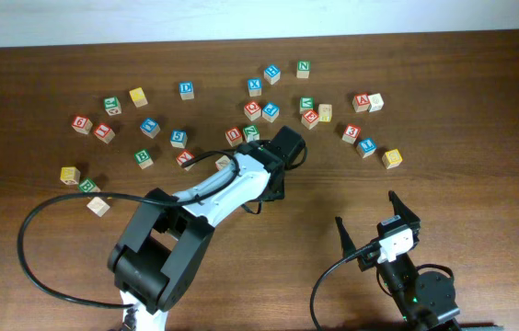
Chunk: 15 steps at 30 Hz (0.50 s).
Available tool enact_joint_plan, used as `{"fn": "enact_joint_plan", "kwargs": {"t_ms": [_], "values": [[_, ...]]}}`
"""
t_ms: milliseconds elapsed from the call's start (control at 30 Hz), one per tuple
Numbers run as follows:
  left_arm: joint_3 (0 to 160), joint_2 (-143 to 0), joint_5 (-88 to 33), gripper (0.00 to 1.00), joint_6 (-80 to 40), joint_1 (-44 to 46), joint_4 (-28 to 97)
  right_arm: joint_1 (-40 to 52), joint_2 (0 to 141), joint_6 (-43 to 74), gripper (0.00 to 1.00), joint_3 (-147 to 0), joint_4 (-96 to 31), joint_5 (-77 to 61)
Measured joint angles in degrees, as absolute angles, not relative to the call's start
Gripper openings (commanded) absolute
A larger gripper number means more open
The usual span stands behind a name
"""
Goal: Spell out RSS
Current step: 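Carry the S block and lower it beside the R block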
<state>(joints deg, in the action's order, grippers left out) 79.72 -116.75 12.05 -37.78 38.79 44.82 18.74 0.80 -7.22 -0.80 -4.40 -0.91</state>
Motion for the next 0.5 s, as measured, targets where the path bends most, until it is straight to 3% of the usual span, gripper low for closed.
{"fn": "enact_joint_plan", "kwargs": {"t_ms": [67, 100, 133, 500], "values": [[79.7, -116.7, 12.1, 0.26, -37.8, 38.8, 44.8, 18.7, 0.8, -7.2, 0.98, -0.8, -4.4, -0.9], [79.7, -116.7, 12.1, 0.36, -37.8, 38.8, 44.8, 18.7, 0.8, -7.2, 0.98, -0.8, -4.4, -0.9], [79.7, -116.7, 12.1, 0.38, -37.8, 38.8, 44.8, 18.7, 0.8, -7.2, 0.98, -0.8, -4.4, -0.9], [79.7, -116.7, 12.3, 0.41, -38.0, 38.8, 43.5, 18.7, 0.8, -7.2, 0.98, -0.8, -4.4, -0.9]]}}
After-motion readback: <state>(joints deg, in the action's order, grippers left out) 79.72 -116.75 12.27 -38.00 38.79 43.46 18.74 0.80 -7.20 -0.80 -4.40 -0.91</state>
